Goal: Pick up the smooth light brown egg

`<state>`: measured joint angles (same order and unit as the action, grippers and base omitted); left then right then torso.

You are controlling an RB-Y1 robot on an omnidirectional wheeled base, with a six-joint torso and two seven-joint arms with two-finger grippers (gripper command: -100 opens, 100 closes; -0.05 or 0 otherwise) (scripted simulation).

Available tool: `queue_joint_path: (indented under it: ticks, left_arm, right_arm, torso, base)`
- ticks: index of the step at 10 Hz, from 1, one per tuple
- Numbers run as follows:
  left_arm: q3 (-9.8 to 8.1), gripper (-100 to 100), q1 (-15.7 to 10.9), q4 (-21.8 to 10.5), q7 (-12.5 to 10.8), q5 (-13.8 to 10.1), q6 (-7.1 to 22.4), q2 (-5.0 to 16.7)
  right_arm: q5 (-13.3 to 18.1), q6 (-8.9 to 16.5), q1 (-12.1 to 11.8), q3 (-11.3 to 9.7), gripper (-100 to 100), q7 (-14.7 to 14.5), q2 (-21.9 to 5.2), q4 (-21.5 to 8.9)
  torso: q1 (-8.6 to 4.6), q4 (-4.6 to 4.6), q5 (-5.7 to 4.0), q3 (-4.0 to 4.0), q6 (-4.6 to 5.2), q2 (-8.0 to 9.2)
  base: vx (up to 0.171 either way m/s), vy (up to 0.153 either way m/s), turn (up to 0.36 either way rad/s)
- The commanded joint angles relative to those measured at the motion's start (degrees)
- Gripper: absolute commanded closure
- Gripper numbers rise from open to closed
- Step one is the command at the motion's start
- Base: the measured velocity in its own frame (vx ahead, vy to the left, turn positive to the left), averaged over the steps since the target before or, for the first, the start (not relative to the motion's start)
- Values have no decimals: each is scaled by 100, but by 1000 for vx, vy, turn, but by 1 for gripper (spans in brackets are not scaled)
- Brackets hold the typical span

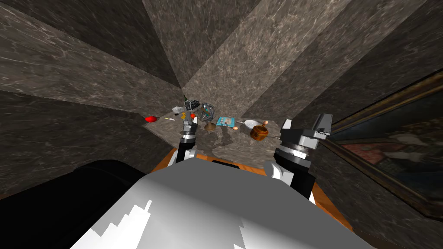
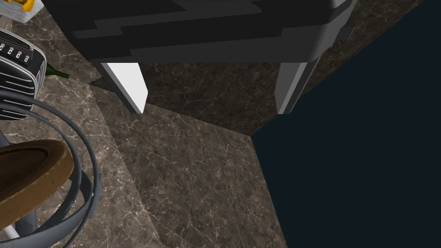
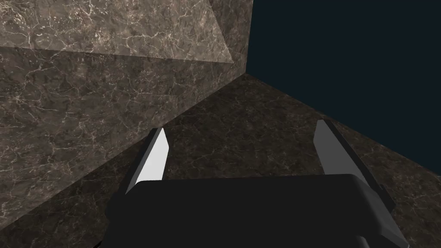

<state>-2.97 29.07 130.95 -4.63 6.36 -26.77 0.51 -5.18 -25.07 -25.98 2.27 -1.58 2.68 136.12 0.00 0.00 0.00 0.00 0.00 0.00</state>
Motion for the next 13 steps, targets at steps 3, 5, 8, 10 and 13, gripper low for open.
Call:
queue_joint_path:
  ticks: [3, 5, 8, 10, 13]
  left_arm:
    - [0, 0, 0, 0, 0, 0, 0, 0]
    - [0, 0, 0, 0, 0, 0, 0, 0]
    - [0, 0, 0, 0, 0, 0, 0, 0]
    - [1, 0, 0, 0, 0, 0, 0, 0]
    - [1, 0, -1, 0, 0, 0, 0, 0]
  right_arm:
    - [53, -53, 104, 2, -100, -120, -570, -208]
    - [114, -109, 204, -4, -100, -243, -932, -419]
    - [199, -180, 325, -22, -100, -399, -1368, -686]
    - [251, -219, 391, -35, -100, -486, -1636, -839]
    - [377, -300, 538, -67, -100, -677, -2099, -1179]
  torso:
    - [4, 0, 1, 1, -1, 2]
    - [10, 0, 2, 1, -1, 2]
    - [9, 1, 2, 2, -1, 3]
    - [18, 1, 4, 1, -1, 2]
    - [17, 1, 4, 2, -2, 4]
  base:
    - [-6, 17, 57]
    - [-12, 37, 89]
    - [-13, 30, 80]
    - [-10, 50, 84]
    - [-12, 42, 104]
